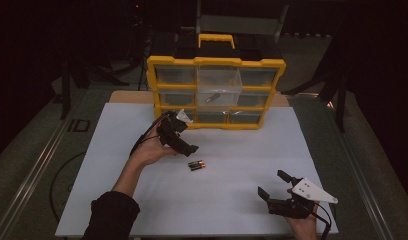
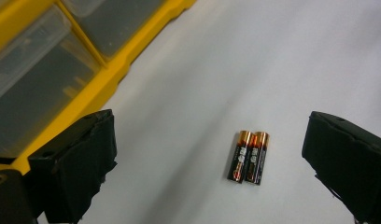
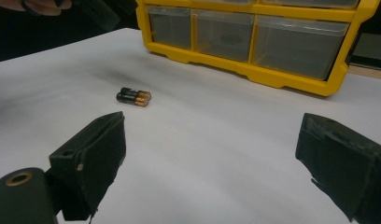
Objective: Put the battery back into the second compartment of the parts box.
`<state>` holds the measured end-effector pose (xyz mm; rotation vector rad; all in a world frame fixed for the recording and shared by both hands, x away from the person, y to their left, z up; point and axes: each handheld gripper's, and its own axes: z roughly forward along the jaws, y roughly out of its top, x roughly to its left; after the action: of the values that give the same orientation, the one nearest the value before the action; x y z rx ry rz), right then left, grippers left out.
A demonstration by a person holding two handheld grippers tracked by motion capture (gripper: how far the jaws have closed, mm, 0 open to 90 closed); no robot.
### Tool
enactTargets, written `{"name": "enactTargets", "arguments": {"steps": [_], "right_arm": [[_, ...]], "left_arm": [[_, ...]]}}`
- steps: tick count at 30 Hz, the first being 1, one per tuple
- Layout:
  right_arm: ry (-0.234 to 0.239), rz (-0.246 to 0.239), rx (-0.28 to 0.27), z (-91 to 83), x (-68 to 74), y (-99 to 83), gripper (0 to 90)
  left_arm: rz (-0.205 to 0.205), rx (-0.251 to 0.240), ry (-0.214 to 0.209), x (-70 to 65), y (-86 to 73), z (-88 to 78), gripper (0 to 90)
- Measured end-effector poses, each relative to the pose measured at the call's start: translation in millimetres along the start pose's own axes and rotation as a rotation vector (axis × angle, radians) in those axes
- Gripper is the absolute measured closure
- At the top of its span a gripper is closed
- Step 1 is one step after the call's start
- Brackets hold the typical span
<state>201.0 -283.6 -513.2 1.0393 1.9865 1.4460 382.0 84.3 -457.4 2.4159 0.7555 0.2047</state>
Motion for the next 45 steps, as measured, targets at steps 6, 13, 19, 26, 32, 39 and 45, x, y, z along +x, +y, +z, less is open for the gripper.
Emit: {"name": "enactTargets", "arguments": {"steps": [6,13,19,26,32,39,45], "right_arm": [[0.003,0.001,0.001,0.4,0.4,-0.1,8.2],[0.002,-0.002,0.005,0.6,0.5,-0.1,8.2],[0.003,-0.001,0.005,0.8,0.9,-0.1,8.2],[0.002,-0.002,0.004,0.7,0.9,-0.1,8.2],[0.002,-0.003,0.004,0.7,0.7,-0.1,8.2],[0.004,-0.004,0.005,0.7,0.6,0.0,8.2],[0.006,-0.007,0.007,1.1,0.9,0.0,8.2]], "left_arm": [[0.002,0.020,-0.015,-2.0,-7.1,10.0,4.9],[0.015,0.055,-0.016,-4.7,-15.3,21.7,6.8],[0.036,0.096,0.007,-8.4,-20.7,30.5,10.0],[0.071,0.127,0.000,-15.0,-20.9,39.8,16.5],[0.100,0.151,-0.045,-20.3,-21.0,49.1,33.3],[0.116,0.186,-0.079,-20.3,-21.8,56.2,54.2],[0.108,0.206,-0.106,-18.1,-22.8,61.2,67.6]]}}
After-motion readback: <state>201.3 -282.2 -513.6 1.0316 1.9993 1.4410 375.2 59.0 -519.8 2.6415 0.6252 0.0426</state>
